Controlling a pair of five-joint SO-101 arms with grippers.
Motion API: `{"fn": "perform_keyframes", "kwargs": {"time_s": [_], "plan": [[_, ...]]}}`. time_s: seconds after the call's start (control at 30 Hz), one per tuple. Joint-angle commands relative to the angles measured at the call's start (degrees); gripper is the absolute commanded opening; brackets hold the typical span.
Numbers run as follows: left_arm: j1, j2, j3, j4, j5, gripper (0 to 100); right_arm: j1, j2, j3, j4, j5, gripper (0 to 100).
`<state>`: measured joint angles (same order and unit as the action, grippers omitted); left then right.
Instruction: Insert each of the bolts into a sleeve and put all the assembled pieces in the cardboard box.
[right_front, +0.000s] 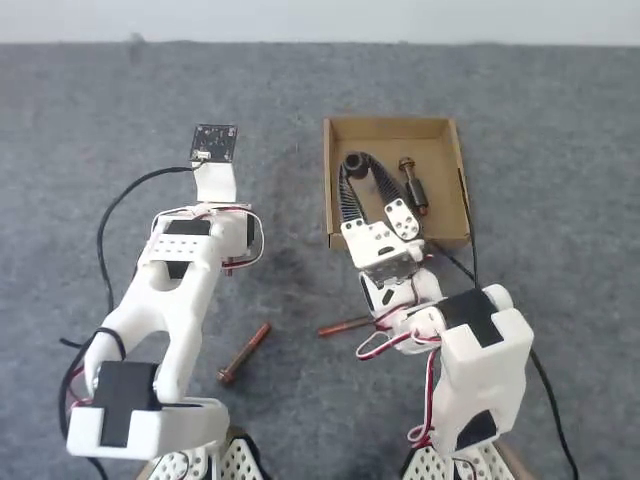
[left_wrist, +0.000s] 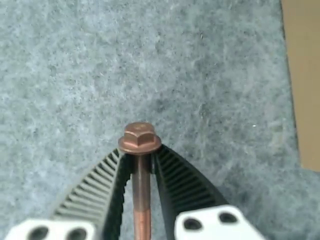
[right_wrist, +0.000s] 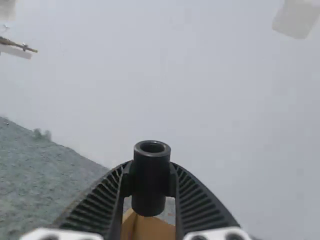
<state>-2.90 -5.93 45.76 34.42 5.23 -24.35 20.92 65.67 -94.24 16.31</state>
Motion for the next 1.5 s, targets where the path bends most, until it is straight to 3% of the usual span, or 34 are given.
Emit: {"fn": "perform_keyframes", "kwargs": {"time_s": [0.0,0.17,0.67,0.93,1.07,1.47], "plan": [[-0.09,-3.16,-0.57,-1.41,-0.53,1,-0.48,-1.01,1.41,-1.27,-6.15,0.6],[-0.09,-3.16,-0.57,-1.41,-0.53,1,-2.42,-1.01,6.42,-1.19,-12.04,0.6],[-0.09,-3.16,-0.57,-1.49,-0.53,1,-9.89,-1.1,17.67,-5.41,-12.4,0.6],[-0.09,-3.16,-0.57,-1.49,-0.53,1,-9.89,-6.37,27.16,-6.55,-12.92,0.6],[0.79,-3.16,-0.57,-1.49,-0.53,1,-9.19,-11.74,29.19,-3.38,-19.16,0.6],[2.9,-3.87,-0.04,-1.49,-0.62,1,-8.84,-13.41,29.54,0.04,-19.16,0.6]]}}
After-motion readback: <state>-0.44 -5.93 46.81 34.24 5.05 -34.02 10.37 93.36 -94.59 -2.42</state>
